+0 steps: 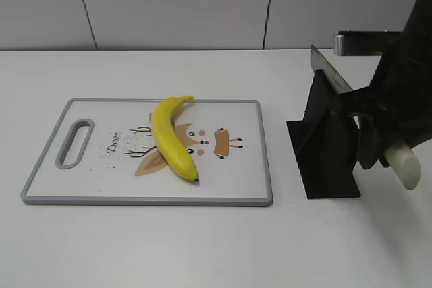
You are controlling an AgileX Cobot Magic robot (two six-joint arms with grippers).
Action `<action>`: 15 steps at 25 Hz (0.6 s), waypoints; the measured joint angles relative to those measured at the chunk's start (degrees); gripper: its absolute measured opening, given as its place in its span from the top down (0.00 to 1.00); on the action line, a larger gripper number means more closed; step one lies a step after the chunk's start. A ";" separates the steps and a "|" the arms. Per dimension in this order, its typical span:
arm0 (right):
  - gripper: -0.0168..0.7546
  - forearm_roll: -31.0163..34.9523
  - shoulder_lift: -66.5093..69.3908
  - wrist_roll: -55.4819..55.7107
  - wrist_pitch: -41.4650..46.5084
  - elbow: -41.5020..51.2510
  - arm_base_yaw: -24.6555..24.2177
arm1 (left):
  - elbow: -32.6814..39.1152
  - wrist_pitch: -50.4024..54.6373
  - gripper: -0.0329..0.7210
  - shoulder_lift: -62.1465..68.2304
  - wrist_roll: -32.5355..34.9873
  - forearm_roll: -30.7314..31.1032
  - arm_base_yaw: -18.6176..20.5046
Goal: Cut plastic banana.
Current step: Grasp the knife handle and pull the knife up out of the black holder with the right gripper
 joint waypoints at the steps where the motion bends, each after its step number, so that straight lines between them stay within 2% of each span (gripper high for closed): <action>1: 0.73 -0.02 -0.74 0.00 0.06 0.00 0.00 | 0.00 0.00 0.22 0.00 0.00 0.00 0.00; 12: 0.74 -2.09 -9.34 -1.31 0.13 -1.36 0.00 | 0.00 0.00 0.22 0.00 0.00 0.00 0.00; 15: 0.74 -2.48 -9.76 -5.49 0.24 -2.87 0.00 | 0.00 0.00 0.22 0.00 0.00 0.00 0.00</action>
